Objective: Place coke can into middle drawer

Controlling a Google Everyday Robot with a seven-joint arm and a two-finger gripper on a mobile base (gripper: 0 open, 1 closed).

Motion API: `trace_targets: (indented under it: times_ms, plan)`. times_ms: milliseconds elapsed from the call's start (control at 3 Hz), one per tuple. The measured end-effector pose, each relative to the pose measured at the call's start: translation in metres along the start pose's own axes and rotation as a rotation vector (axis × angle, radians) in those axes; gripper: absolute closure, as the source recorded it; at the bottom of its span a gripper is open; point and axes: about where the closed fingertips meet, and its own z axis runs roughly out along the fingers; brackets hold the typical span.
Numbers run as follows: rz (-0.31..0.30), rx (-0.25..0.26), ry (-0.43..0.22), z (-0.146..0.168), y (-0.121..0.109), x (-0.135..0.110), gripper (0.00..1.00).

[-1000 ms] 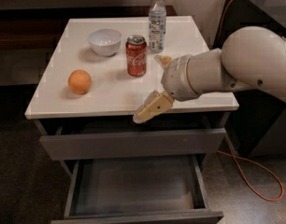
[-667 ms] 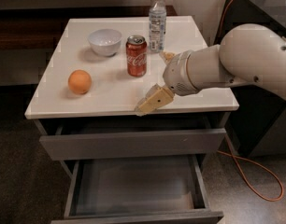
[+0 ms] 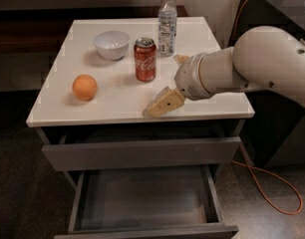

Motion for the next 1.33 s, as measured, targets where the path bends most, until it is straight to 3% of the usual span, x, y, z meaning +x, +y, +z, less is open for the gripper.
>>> trace_targets:
  times_ms: [333,667,1333]
  plan:
    - [0.12,0.062,-0.012,0.005,-0.026,0.004,0.0]
    - [0.201,0.09,-0.037,0.018,-0.05,0.004,0.0]
    - [0.282,0.085,-0.067,0.059,-0.094,-0.008,0.0]
